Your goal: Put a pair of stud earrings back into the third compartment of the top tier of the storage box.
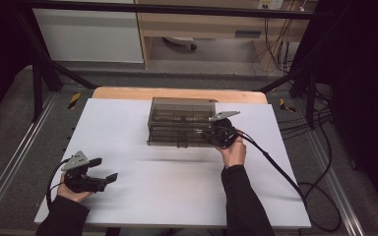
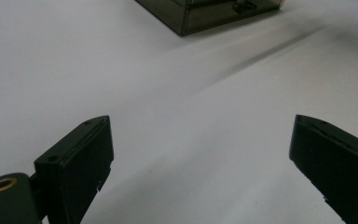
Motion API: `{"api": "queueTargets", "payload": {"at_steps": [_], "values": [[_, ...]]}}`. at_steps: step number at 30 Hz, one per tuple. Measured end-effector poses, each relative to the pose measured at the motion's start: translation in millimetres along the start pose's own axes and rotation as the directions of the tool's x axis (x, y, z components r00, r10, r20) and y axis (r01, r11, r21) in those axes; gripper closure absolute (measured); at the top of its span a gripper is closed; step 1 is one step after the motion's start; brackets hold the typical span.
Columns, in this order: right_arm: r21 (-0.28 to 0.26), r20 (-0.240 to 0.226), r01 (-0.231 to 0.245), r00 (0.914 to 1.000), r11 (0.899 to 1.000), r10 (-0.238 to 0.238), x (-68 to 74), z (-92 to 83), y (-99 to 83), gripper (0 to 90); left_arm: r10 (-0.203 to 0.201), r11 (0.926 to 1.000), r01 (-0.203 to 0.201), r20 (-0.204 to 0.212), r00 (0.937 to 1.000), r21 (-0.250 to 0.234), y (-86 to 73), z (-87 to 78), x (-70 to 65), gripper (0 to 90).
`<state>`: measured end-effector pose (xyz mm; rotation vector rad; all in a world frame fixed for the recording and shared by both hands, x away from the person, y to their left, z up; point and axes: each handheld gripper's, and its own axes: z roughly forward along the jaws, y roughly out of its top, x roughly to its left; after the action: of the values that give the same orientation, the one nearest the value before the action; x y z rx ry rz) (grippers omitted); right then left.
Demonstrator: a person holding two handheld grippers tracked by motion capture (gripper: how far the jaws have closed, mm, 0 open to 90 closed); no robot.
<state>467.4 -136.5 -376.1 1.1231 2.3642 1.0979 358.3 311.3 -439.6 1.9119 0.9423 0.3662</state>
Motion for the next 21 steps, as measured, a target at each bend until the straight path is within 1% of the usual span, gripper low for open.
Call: {"api": "queueTargets", "payload": {"at_steps": [3,9,11,15,17,19,21], "values": [[-0.004,0.003,-0.001,1.0,1.0,0.001,0.2,0.1,-0.7,78.2,-0.003,1.0,0.003,-0.001,1.0,0.0,-0.2,0.3,-0.1,6.2],[-0.028,-0.002,0.0,1.0,1.0,0.0,2.4,-6.7,0.1,72.9,-0.001,1.0,0.001,0.0,1.0,0.003,-0.2,0.6,0.0,6.2],[-0.051,-0.005,0.003,1.0,0.999,-0.003,3.9,-11.9,0.1,70.6,-0.003,1.0,0.003,0.0,1.0,0.001,-0.1,0.6,0.0,6.2],[-0.111,-0.012,0.002,0.9999,0.994,-0.003,6.1,-25.5,0.6,59.5,-0.001,1.0,0.001,0.0,1.0,0.005,-0.3,0.9,0.1,6.2],[-0.127,-0.016,-0.008,0.9999,0.992,0.006,6.7,-31.2,0.3,50.9,-0.001,1.0,0.001,0.0,1.0,0.005,-0.3,0.8,-0.1,6.2],[-0.146,-0.016,-0.014,0.9998,0.989,0.012,7.8,-36.3,-0.7,44.9,0.001,1.0,-0.001,0.0,1.0,0.004,-0.2,0.7,-0.3,6.2],[-0.16,-0.019,-0.023,0.9996,0.987,0.021,8.3,-40.3,-2.1,33.0,0.0,1.0,0.0,0.0,1.0,0.006,-0.2,1.0,-0.1,6.2]]}}
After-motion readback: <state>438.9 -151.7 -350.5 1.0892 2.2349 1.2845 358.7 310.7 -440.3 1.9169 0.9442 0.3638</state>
